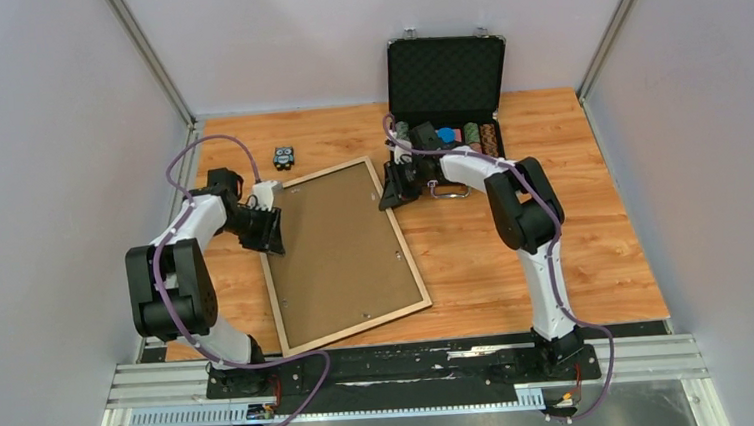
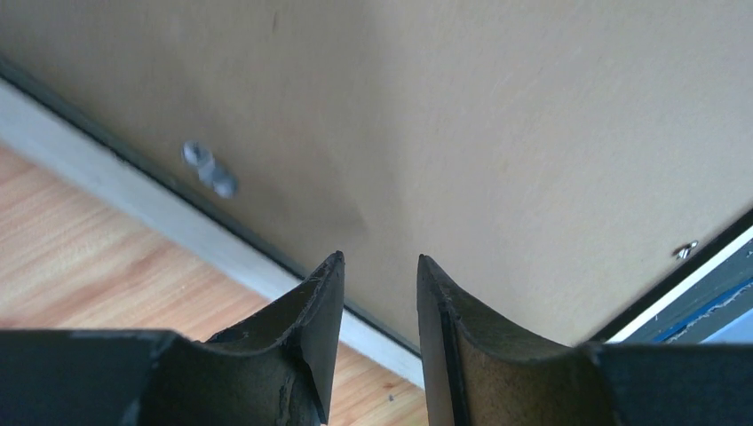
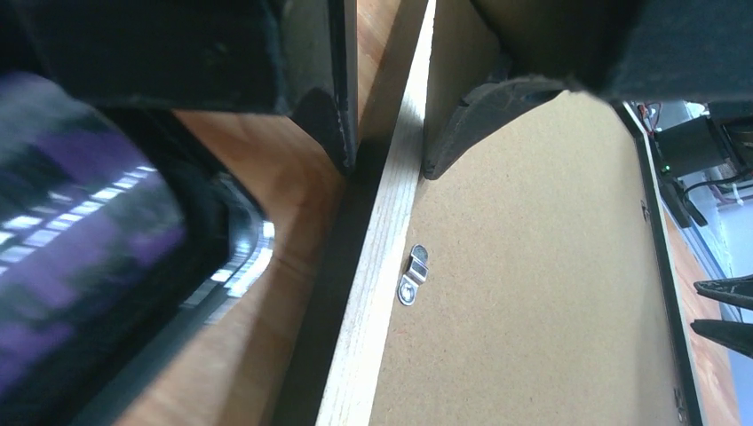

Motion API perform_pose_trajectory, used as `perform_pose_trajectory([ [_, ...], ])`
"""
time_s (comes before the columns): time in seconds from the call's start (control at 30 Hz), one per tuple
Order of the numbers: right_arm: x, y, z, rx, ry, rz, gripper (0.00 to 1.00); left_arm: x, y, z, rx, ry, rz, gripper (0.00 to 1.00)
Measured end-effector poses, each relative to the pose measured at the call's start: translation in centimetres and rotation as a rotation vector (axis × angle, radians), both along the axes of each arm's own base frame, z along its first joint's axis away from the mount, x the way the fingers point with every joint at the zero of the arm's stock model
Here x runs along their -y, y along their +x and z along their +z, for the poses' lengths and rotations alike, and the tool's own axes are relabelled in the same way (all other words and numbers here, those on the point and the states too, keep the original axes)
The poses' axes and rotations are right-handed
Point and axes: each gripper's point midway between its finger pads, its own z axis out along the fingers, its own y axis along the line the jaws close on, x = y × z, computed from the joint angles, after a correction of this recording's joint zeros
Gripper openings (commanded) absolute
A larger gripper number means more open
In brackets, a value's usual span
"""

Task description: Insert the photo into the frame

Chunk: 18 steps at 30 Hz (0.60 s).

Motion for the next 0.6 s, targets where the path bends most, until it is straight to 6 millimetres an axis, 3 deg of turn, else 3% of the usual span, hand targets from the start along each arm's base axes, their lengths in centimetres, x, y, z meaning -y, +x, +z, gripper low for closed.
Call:
perform_pose_trajectory([
  [0.2,-0.8,-0.3,-0.1,0.019,-0.01,0.012,0.31,0.5,0.7,0.2,0.033,-0.025,-0.007,0.49],
  [0.33,-0.7,-0.2,-0.2,0.025,-0.018,0.015,0.46,0.5,1.2,0.3,0.047,-0.024,0.002,0.6],
  [0.6,-0.5,-0.4,0.6,0.08,-0.051,0.038,0.6,0.0,2.1,1.4,0.094,0.0,0.023,0.82],
])
